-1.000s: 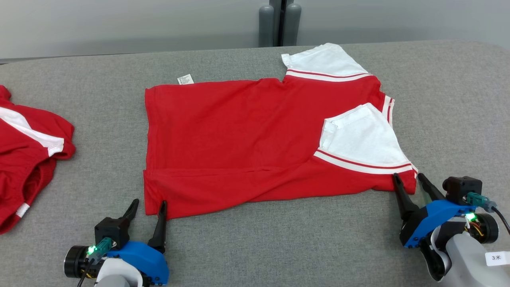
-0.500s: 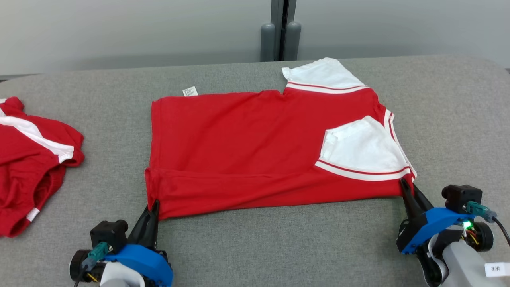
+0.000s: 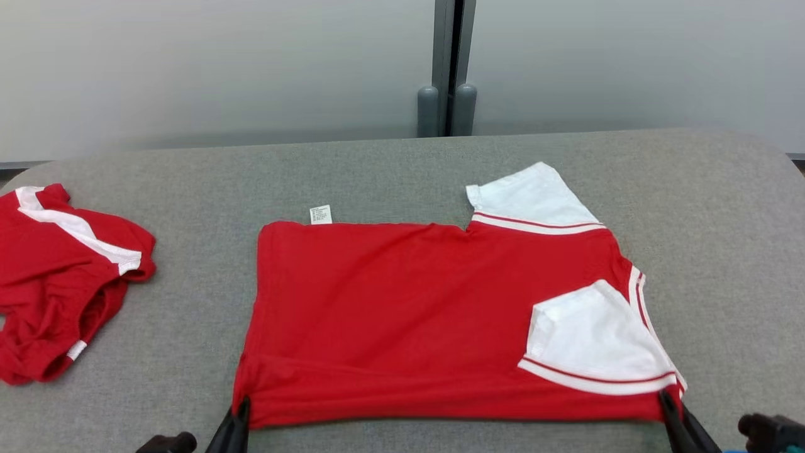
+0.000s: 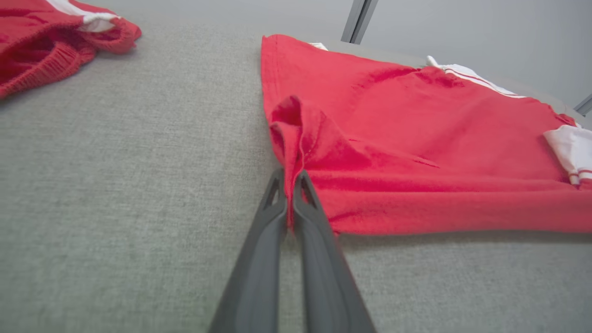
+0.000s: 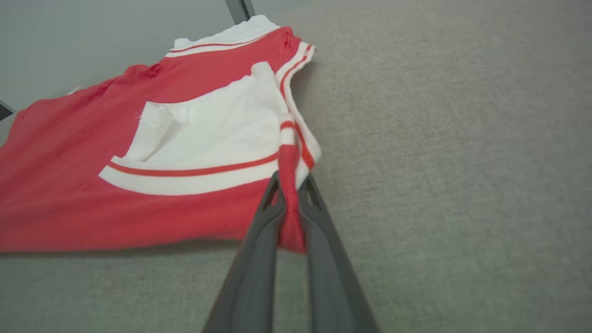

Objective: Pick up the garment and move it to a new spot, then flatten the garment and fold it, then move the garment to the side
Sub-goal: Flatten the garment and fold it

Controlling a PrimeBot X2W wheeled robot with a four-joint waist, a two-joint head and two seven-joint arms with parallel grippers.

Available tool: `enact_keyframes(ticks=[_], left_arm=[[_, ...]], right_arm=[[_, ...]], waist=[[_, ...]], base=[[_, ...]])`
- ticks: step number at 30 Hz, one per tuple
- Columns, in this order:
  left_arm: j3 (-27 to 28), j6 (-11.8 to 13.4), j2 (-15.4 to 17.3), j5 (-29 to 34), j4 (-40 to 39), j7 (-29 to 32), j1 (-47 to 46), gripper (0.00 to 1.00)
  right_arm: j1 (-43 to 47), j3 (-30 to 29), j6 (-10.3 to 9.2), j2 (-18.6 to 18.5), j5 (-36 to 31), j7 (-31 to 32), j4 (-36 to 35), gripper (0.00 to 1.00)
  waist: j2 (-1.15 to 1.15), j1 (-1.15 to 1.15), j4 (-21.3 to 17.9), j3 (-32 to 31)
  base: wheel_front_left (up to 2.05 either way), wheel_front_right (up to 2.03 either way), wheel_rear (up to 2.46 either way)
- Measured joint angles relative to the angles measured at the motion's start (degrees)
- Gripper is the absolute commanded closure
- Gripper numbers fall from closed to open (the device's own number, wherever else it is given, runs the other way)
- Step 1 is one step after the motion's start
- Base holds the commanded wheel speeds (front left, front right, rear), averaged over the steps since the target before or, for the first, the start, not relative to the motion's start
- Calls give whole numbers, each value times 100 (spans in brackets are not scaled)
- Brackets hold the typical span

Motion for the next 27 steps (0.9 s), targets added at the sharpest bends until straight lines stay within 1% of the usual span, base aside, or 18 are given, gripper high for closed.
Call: enact_keyframes(ticks=[4, 6, 7, 8, 9, 12, 17, 20, 24, 27], left_arm=[[22, 116, 40, -68, -330, 131, 335, 100], [34, 152, 64, -81, -411, 172, 413, 100], [33, 183, 63, -91, -448, 196, 428, 76], [29, 194, 57, -109, -469, 216, 431, 0], [15, 199, 46, -111, -487, 221, 434, 0], [-40, 199, 25, -104, -531, 210, 438, 0], [80, 316, 46, 34, -641, -49, 330, 0], [136, 337, 32, 159, -745, -145, 149, 0], [277, 366, 8, 376, -913, -202, -76, 0], [456, 387, -25, 619, -1180, -212, -209, 0]], right_arm=[[693, -337, 0, 263, -172, 391, -735, 100], [910, -453, -1, 405, -235, 626, -988, 100], [975, -480, -1, 445, -301, 734, -1085, 81], [1037, -506, -1, 468, -405, 808, -1169, 29], [1067, -552, -1, 499, -511, 878, -1250, 0], [1105, -695, -1, 573, -737, 924, -1484, 0], [981, -982, -2, 650, -1210, 443, -1949, 0], [812, -990, -2, 708, -1357, 199, -2070, 0], [498, -850, -1, 717, -1610, -81, -2131, 0], [265, -746, -2, 755, -1719, -243, -2179, 0]], waist=[[0, 0, 13, 2], [0, 0, 4, 11], [0, 0, -3, 8], [0, 0, -8, 3], [0, 0, -12, -4], [0, 0, -15, -45], [0, 1, -16, -99], [0, 1, -13, -129], [1, 1, -7, -154], [1, 1, -6, -170]], base=[[0, 0, 0], [0, 0, 0], [0, 0, 0], [0, 0, 0], [0, 0, 0], [0, 0, 0], [0, 0, 0], [0, 0, 0], [0, 0, 0], [0, 0, 0]])
